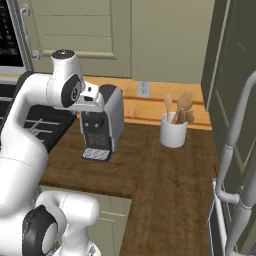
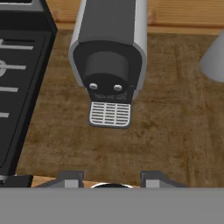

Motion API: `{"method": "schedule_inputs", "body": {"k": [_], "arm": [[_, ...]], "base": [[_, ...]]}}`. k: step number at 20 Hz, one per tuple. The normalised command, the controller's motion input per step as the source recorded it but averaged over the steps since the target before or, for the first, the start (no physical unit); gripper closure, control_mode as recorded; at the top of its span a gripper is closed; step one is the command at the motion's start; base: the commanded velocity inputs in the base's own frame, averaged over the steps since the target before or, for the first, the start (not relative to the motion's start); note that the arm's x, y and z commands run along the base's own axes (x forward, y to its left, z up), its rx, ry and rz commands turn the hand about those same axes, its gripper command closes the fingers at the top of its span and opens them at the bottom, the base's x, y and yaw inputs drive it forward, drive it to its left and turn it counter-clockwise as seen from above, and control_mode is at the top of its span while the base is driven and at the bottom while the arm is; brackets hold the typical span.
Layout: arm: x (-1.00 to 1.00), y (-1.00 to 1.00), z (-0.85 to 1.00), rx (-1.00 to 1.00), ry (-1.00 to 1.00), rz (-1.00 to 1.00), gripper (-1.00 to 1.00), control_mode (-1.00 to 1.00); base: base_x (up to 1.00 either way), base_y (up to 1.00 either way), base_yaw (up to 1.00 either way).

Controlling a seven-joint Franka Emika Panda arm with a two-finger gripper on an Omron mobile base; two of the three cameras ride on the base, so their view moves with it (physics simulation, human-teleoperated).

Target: Take a straw from the drawer in front and place it inside the glass cup on the dining counter.

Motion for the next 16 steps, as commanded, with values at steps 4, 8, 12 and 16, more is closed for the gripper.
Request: {"method": "schedule_inputs", "body": {"k": [4, 8, 12, 16], "arm": [[0.0, 0.0, 0.0, 0.0, 0.0, 0.0, -1.0, 1.0], [0.0, 0.0, 0.0, 0.0, 0.0, 0.0, -1.0, 1.0], [0.0, 0.0, 0.0, 0.0, 0.0, 0.0, -1.0, 1.0], [0.0, 0.0, 0.0, 0.0, 0.0, 0.0, -1.0, 1.0]], "base": [[0.0, 0.0, 0.0], [-0.32, 0.25, 0.0], [-0.61, 0.54, -0.04], [-0.38, 0.65, -0.25]]}}
